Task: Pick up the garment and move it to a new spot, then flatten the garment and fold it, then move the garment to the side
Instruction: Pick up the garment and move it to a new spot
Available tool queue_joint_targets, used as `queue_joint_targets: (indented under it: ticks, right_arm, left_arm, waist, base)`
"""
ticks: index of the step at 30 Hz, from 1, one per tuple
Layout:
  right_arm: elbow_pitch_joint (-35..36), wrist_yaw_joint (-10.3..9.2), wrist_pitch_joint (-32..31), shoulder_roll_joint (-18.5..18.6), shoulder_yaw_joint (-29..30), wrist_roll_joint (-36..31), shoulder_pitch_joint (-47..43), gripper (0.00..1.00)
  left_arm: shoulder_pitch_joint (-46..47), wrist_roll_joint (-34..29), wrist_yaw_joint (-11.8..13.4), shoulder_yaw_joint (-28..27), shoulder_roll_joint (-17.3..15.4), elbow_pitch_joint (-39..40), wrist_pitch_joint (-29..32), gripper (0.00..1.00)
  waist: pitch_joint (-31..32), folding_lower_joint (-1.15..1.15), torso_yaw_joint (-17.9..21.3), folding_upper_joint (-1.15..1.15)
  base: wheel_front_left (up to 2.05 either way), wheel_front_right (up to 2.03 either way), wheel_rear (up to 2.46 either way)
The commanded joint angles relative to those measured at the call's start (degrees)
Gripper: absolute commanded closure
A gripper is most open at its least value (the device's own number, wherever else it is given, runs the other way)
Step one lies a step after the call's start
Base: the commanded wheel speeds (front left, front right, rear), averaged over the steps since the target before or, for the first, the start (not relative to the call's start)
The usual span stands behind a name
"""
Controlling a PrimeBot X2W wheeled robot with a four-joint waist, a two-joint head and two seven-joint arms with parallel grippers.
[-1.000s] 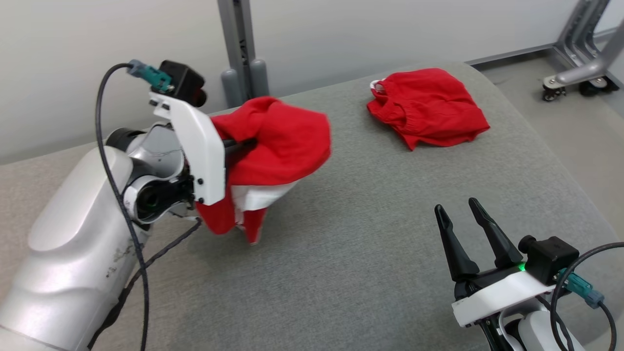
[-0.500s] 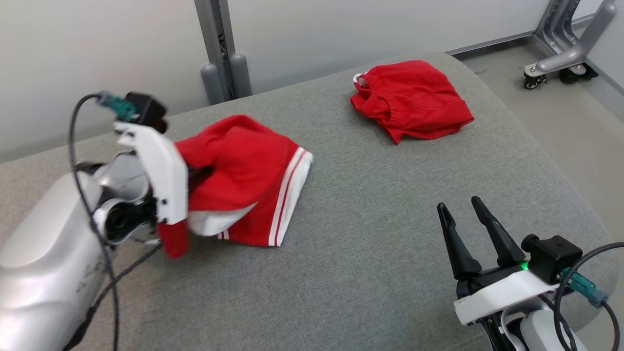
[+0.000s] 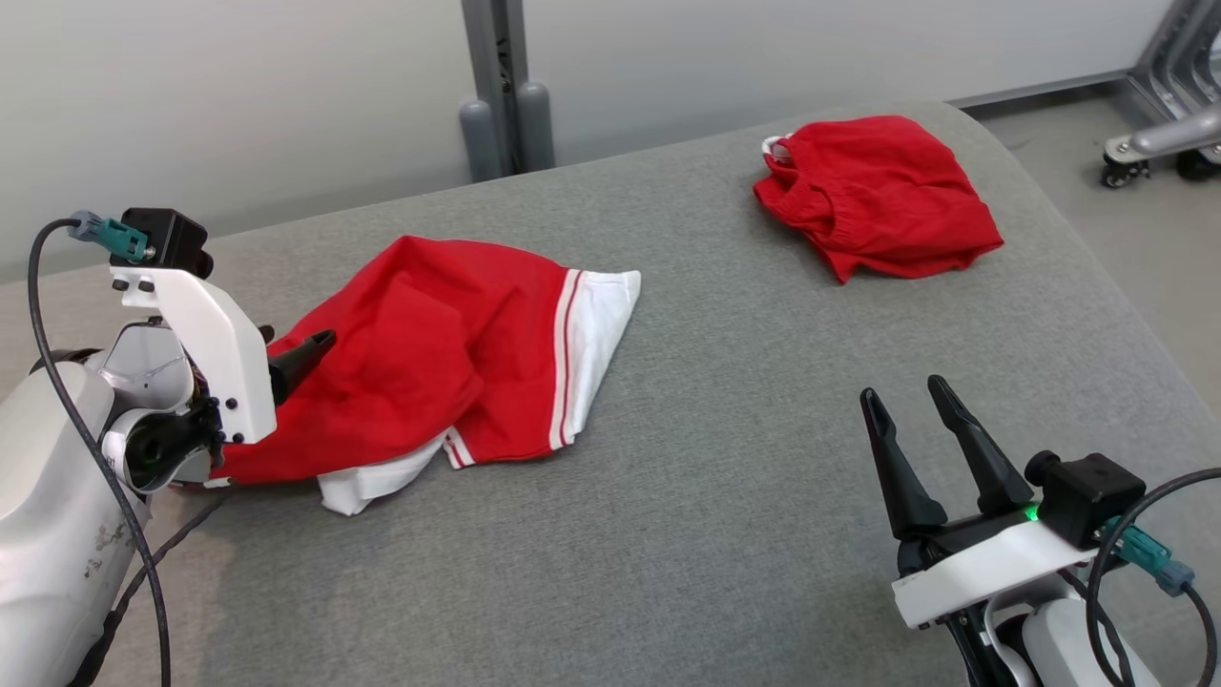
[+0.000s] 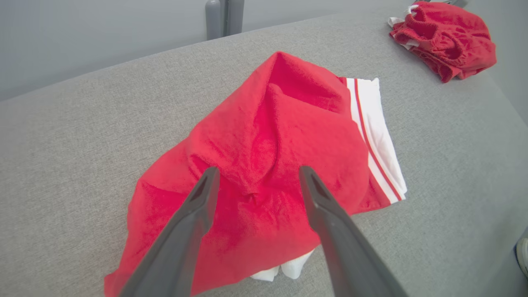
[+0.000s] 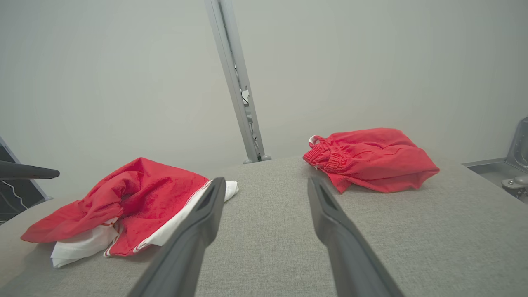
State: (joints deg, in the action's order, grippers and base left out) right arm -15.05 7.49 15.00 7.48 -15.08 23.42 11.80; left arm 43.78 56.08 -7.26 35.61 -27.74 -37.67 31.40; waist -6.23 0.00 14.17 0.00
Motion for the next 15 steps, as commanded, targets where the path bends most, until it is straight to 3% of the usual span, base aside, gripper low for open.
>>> queue_joint_targets:
  ticks: [1,11,15]
  right_arm:
    - [0.07,0.02,0.26,0.63,0.24,-0.34,0.17,0.0]
    - [0.06,0.02,0.26,2.02,1.03,-0.38,-0.91,0.0]
    - [0.51,0.02,0.25,2.67,1.69,-0.7,-1.86,0.0]
  left_arm:
    - [0.31,0.28,-0.24,-0.01,-0.09,0.45,-0.8,0.0]
    - [-1.9,-0.76,-0.08,-0.8,-2.24,6.55,-8.46,0.0]
    - [-4.7,-2.28,2.23,-1.92,-3.92,11.24,-13.39,0.0]
  waist:
    - [0.56,0.0,-0.9,0.0]
    - [2.69,0.0,-3.87,0.0]
    - [3.36,0.0,-4.83,0.0]
  base:
    - [0.0,0.0,0.0]
    - [0.0,0.0,0.0]
    - [0.0,0.0,0.0]
